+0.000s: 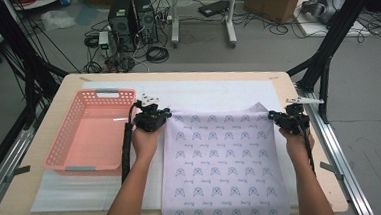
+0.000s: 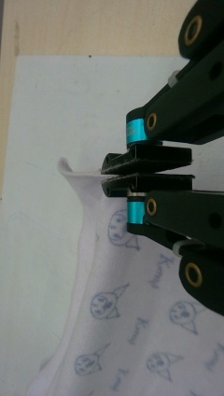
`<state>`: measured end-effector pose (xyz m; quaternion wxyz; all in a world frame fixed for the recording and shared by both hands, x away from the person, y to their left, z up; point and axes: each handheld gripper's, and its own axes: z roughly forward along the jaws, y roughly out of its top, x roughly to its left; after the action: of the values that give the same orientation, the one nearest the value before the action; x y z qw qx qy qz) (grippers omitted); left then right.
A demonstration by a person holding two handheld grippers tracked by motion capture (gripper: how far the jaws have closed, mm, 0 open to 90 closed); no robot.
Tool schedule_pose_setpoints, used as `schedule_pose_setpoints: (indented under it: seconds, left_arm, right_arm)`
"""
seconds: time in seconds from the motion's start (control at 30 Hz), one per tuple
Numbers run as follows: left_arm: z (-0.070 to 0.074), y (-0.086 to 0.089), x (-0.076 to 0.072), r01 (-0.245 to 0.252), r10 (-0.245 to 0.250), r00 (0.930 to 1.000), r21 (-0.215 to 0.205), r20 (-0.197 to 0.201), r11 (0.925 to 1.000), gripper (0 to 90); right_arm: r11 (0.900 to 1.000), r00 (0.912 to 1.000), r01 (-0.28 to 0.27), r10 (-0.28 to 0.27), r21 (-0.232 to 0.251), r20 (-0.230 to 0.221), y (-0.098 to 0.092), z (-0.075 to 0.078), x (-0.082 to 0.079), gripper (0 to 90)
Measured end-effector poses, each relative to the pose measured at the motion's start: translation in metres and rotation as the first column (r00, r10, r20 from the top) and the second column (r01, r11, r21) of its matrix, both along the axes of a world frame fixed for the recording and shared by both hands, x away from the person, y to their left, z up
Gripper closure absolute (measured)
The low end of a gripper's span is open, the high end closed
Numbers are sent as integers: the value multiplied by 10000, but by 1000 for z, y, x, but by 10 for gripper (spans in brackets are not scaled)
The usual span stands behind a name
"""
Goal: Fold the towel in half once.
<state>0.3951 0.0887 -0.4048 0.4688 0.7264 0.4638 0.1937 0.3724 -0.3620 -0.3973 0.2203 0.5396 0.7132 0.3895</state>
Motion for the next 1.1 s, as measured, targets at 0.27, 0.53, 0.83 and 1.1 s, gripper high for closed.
schedule_pose_setpoints:
  seconds: [0.27,0.53,0.83,1.1]
  left_arm:
    - [4,4,-28,517,-519,9986,396,31,9979,874]
    - [3,8,-66,1001,-1003,9941,80,405,9949,874]
    - [-14,21,-115,1493,-1478,9880,-298,453,9883,874]
    - [-28,26,-150,1991,-1979,9796,-339,359,9794,873]
  right_arm:
    - [9983,9985,-533,530,234,137,-4,0,-28,870]
    - [9954,9958,-862,848,423,337,-9,-3,-66,870]
    - [9897,9915,-1284,1267,625,305,-12,-13,-108,869]
    - [9862,9875,-1577,1572,510,139,-13,-26,-145,869]
